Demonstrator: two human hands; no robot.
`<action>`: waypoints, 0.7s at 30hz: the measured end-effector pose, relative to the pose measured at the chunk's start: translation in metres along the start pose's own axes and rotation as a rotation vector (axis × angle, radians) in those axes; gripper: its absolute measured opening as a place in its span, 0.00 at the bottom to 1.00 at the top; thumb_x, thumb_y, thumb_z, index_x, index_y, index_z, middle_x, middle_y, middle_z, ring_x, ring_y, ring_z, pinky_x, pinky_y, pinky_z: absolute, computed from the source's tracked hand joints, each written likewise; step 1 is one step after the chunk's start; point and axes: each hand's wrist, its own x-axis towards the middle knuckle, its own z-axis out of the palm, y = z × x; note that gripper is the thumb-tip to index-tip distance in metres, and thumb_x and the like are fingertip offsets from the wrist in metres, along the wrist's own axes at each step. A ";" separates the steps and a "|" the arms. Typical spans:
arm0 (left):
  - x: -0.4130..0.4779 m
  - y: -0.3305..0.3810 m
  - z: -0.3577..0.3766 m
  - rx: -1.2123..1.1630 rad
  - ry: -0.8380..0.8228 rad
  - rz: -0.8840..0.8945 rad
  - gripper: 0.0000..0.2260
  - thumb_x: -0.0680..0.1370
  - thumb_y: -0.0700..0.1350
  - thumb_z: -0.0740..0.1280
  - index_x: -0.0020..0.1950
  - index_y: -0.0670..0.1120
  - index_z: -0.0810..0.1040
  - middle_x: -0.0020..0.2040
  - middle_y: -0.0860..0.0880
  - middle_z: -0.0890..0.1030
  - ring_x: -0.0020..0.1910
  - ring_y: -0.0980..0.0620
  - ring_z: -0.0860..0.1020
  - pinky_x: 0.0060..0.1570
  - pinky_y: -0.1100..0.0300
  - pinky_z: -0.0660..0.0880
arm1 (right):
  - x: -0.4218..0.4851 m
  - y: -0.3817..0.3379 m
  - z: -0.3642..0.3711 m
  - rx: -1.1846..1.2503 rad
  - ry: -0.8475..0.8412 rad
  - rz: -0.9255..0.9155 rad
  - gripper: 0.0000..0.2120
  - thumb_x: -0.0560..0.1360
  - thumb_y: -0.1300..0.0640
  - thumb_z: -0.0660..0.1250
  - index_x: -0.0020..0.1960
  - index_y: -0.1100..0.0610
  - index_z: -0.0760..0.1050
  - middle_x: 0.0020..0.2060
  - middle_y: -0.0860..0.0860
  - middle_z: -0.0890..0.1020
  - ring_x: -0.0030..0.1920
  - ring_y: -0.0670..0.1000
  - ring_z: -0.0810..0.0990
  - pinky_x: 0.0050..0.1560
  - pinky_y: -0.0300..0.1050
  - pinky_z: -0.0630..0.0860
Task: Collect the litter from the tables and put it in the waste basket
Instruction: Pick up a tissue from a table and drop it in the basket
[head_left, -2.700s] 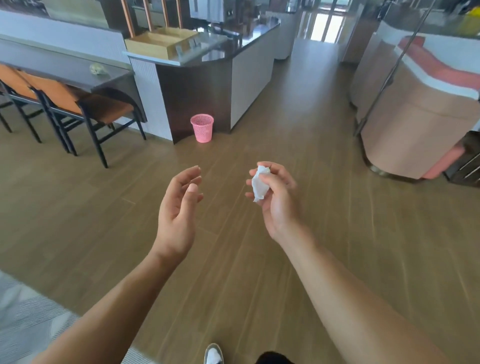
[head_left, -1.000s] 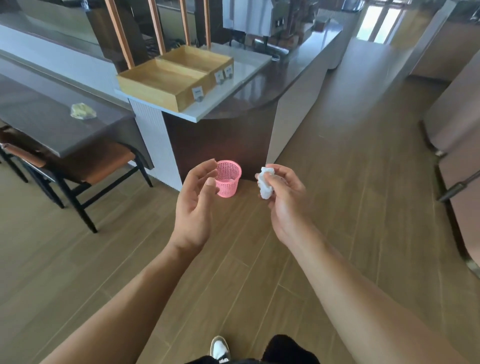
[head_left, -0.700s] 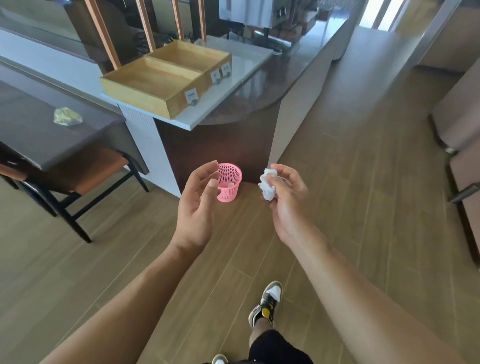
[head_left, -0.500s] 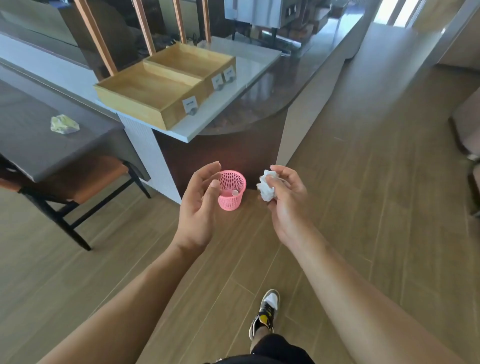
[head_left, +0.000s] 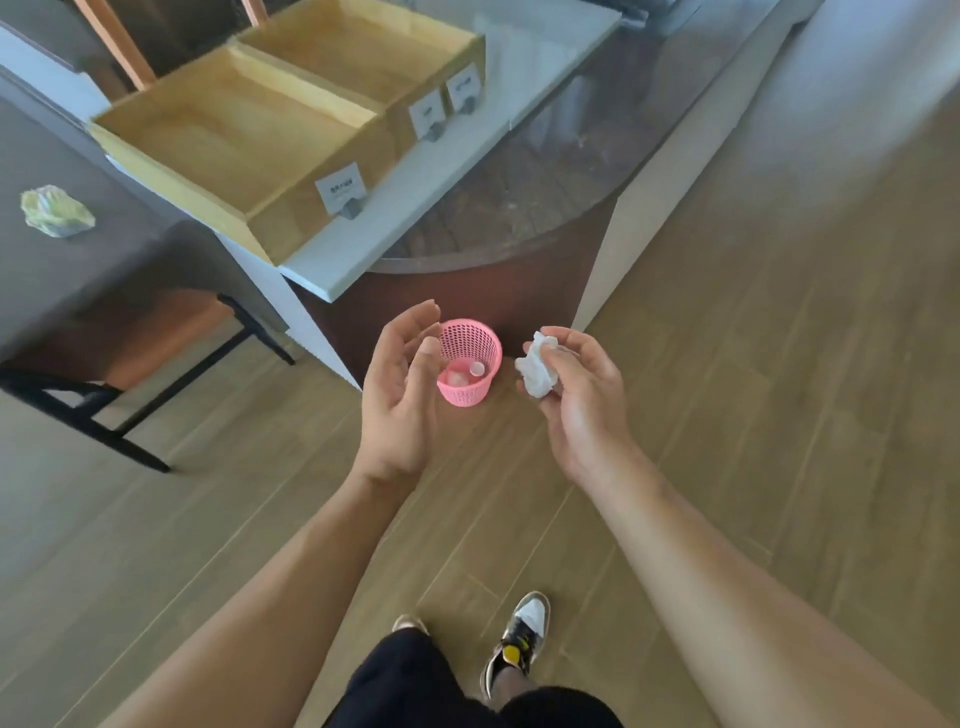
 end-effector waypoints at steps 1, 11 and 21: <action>0.008 -0.009 0.002 0.004 0.006 -0.005 0.14 0.82 0.57 0.62 0.67 0.58 0.77 0.65 0.63 0.82 0.68 0.56 0.79 0.69 0.35 0.75 | 0.013 0.004 0.001 0.013 -0.003 0.013 0.05 0.82 0.66 0.67 0.56 0.61 0.80 0.46 0.56 0.85 0.42 0.51 0.87 0.40 0.42 0.82; 0.096 -0.157 0.009 -0.023 -0.016 -0.095 0.12 0.85 0.50 0.61 0.68 0.56 0.76 0.61 0.64 0.84 0.66 0.59 0.80 0.65 0.56 0.79 | 0.165 0.107 0.010 0.118 0.108 0.167 0.10 0.81 0.66 0.67 0.51 0.56 0.86 0.50 0.55 0.88 0.47 0.54 0.88 0.41 0.44 0.83; 0.169 -0.340 0.002 0.057 0.027 -0.189 0.14 0.85 0.54 0.60 0.69 0.55 0.77 0.68 0.60 0.80 0.69 0.53 0.79 0.69 0.43 0.77 | 0.304 0.239 -0.002 0.241 0.233 0.302 0.07 0.82 0.64 0.65 0.56 0.56 0.81 0.47 0.53 0.87 0.41 0.50 0.88 0.38 0.43 0.83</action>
